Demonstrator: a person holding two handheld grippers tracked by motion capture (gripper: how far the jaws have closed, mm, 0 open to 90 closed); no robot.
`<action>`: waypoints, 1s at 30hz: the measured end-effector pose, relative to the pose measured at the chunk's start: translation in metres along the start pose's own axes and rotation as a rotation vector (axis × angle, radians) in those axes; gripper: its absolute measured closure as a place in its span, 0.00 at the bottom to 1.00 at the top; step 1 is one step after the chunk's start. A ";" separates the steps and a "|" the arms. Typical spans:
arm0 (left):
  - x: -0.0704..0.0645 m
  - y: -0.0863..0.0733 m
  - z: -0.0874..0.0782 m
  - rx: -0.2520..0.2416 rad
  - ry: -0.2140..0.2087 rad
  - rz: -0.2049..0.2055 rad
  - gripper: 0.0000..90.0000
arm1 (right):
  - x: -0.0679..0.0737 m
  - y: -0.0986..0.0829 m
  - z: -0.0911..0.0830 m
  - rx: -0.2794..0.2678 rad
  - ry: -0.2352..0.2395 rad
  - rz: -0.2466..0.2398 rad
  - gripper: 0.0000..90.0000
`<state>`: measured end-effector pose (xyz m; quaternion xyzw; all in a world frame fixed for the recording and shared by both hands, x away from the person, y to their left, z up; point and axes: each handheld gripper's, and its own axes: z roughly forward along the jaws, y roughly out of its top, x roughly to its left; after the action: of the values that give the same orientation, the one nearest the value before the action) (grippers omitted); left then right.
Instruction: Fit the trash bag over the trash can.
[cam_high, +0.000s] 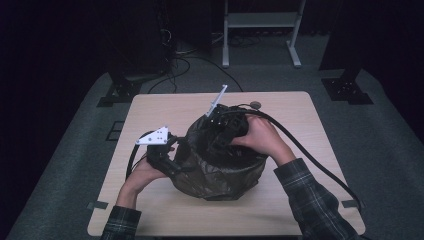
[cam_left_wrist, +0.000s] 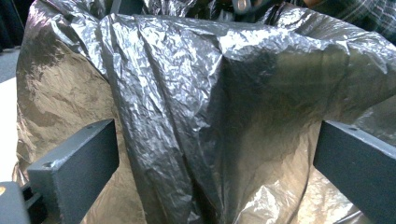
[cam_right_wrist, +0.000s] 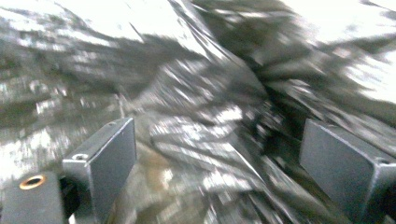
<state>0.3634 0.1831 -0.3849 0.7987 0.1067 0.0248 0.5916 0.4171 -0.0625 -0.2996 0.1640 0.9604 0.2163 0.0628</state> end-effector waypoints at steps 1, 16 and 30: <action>0.000 0.000 0.000 -0.001 0.000 0.000 0.00 | -0.001 -0.002 -0.003 0.003 -0.011 0.004 0.11; 0.001 0.000 -0.002 0.001 0.010 -0.001 0.00 | -0.017 -0.029 -0.019 -0.022 -0.044 0.060 0.11; 0.000 0.002 -0.012 -0.016 0.037 -0.003 0.00 | -0.007 -0.066 -0.064 -0.248 -0.033 0.083 0.11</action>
<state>0.3622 0.1940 -0.3792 0.7933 0.1185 0.0394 0.5959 0.3930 -0.1464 -0.2708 0.1979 0.9175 0.3333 0.0894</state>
